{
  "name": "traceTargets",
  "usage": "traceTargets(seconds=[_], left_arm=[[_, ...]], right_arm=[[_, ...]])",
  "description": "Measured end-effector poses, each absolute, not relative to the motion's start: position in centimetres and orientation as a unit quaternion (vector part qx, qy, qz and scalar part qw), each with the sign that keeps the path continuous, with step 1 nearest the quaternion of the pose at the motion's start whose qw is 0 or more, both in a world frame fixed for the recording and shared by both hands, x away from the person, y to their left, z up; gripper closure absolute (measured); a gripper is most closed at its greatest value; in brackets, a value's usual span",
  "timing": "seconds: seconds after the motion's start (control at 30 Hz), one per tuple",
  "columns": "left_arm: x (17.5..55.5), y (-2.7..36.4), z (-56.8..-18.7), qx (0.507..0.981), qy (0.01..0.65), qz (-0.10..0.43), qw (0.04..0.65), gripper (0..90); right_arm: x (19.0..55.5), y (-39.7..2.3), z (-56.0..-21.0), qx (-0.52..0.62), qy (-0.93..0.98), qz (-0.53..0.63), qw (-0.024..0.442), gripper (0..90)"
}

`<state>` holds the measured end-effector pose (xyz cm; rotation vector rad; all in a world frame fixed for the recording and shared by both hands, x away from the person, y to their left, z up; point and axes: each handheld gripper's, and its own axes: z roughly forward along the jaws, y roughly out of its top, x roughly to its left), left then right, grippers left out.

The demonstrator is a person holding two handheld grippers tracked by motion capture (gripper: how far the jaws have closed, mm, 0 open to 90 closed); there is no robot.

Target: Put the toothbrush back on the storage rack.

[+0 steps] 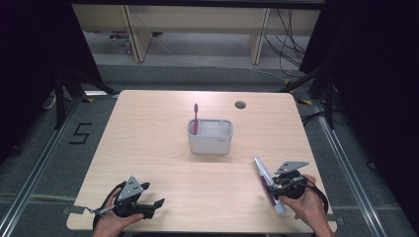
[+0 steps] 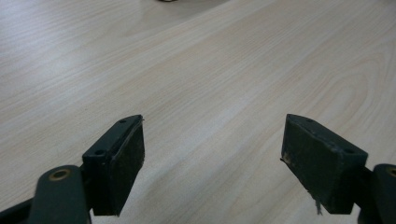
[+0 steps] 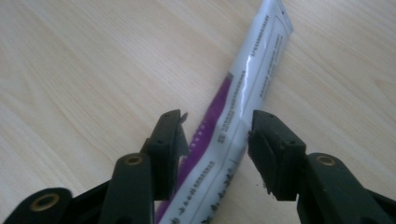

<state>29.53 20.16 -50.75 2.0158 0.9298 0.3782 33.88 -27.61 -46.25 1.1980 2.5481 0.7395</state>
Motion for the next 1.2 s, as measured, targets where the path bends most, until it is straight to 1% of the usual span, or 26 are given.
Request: traceTargets(seconds=[0.07, 0.13, 0.27, 0.3, 0.43, 0.47, 0.5, 0.57, 0.73, 0.8, 0.87, 0.9, 0.97, 1.13, 1.2], left_arm=[[29.5, 20.1, -50.9, 0.804, 0.375, 0.153, 0.435, 20.8], [29.5, 20.1, -50.8, 0.807, 0.373, 0.153, 0.432, 20.8], [29.6, 20.2, -50.8, 0.812, 0.369, 0.156, 0.424, 20.8], [29.5, 20.1, -50.8, 0.807, 0.373, 0.153, 0.433, 20.8], [29.5, 20.2, -50.8, 0.807, 0.37, 0.151, 0.434, 20.8], [29.5, 20.2, -50.8, 0.807, 0.371, 0.153, 0.432, 20.8], [29.5, 20.2, -50.7, 0.809, 0.371, 0.153, 0.429, 20.8], [29.5, 20.2, -50.7, 0.809, 0.371, 0.152, 0.429, 20.8], [29.7, 20.1, -50.7, 0.808, 0.371, 0.153, 0.433, 20.8], [29.7, 20.0, -50.6, 0.809, 0.369, 0.151, 0.431, 20.8], [29.7, 19.9, -50.6, 0.808, 0.372, 0.15, 0.432, 20.8], [29.7, 20.1, -50.6, 0.815, 0.366, 0.151, 0.423, 20.8], [29.7, 20.0, -50.7, 0.807, 0.374, 0.15, 0.432, 20.8], [29.7, 20.0, -50.5, 0.81, 0.369, 0.153, 0.43, 20.8], [29.7, 19.9, -50.4, 0.809, 0.367, 0.153, 0.433, 20.8]], right_arm=[[34.5, -27.8, -46.5, 0.403, 0.87, 0.255, 0.13, 51.2], [34.6, -27.7, -46.4, 0.427, 0.867, 0.237, 0.103, 50.8], [35.2, -27.9, -46.5, 0.421, 0.872, 0.226, 0.102, 49.9], [35.4, -27.8, -46.5, 0.427, 0.871, 0.223, 0.096, 49.6], [35.6, -27.6, -46.7, 0.425, 0.872, 0.223, 0.094, 49.1], [35.6, -27.5, -46.7, 0.43, 0.871, 0.22, 0.086, 48.7], [35.7, -27.4, -46.7, 0.434, 0.87, 0.213, 0.093, 48.7], [35.8, -27.2, -46.9, 0.436, 0.871, 0.211, 0.08, 48.7], [36.2, -26.9, -47.4, 0.447, 0.869, 0.194, 0.086, 48.1], [36.1, -26.7, -47.4, 0.456, 0.865, 0.197, 0.076, 48.0], [36.4, -26.9, -47.5, 0.444, 0.87, 0.199, 0.08, 48.0], [36.4, -26.8, -47.6, 0.452, 0.866, 0.199, 0.077, 48.0], [36.5, -26.8, -47.7, 0.451, 0.867, 0.195, 0.081, 47.9], [36.4, -26.7, -47.8, 0.447, 0.871, 0.193, 0.07, 48.3], [36.5, -26.7, -47.8, 0.443, 0.873, 0.189, 0.075, 48.4]])
